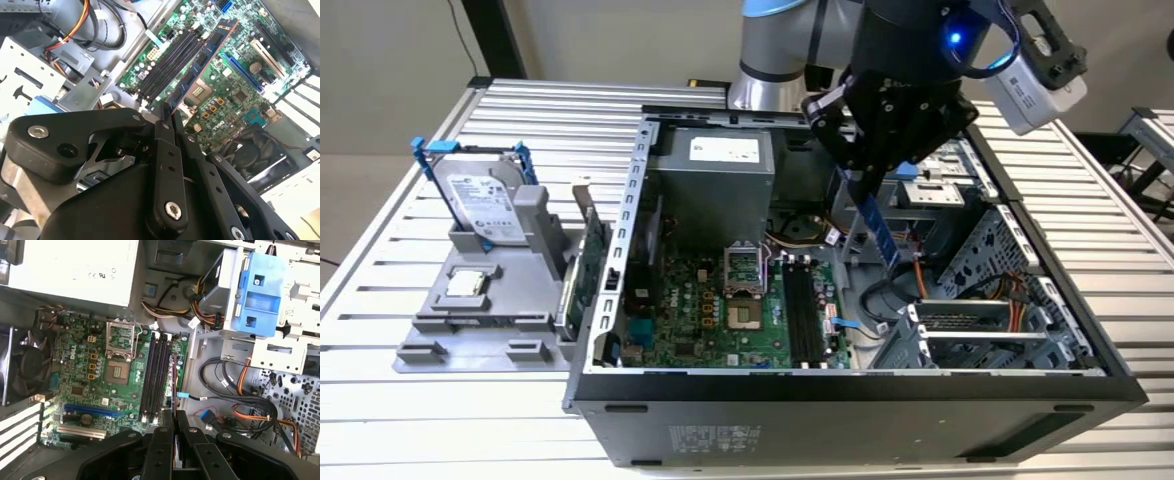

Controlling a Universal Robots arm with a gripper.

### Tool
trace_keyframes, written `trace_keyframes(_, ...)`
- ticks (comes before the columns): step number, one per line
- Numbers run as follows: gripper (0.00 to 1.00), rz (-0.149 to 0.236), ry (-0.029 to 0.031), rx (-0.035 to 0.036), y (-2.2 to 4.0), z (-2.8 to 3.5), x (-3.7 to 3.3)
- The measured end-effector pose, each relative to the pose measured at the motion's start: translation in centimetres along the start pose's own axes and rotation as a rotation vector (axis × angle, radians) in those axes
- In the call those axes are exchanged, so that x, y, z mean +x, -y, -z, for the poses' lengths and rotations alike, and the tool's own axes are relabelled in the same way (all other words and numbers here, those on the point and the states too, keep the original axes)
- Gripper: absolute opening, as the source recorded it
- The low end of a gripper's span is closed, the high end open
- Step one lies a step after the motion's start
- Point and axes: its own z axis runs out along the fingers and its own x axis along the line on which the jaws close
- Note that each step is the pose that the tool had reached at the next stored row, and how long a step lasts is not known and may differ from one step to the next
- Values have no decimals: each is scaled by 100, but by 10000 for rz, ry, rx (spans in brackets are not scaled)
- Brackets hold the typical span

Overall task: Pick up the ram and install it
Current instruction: 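Insert the ram into the slot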

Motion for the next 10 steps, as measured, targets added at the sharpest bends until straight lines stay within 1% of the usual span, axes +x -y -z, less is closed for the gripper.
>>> trace_keyframes(6,0,-425,4,13,0,0,0)
trace_keyframes(10,0,-507,5,15,0,0,0)
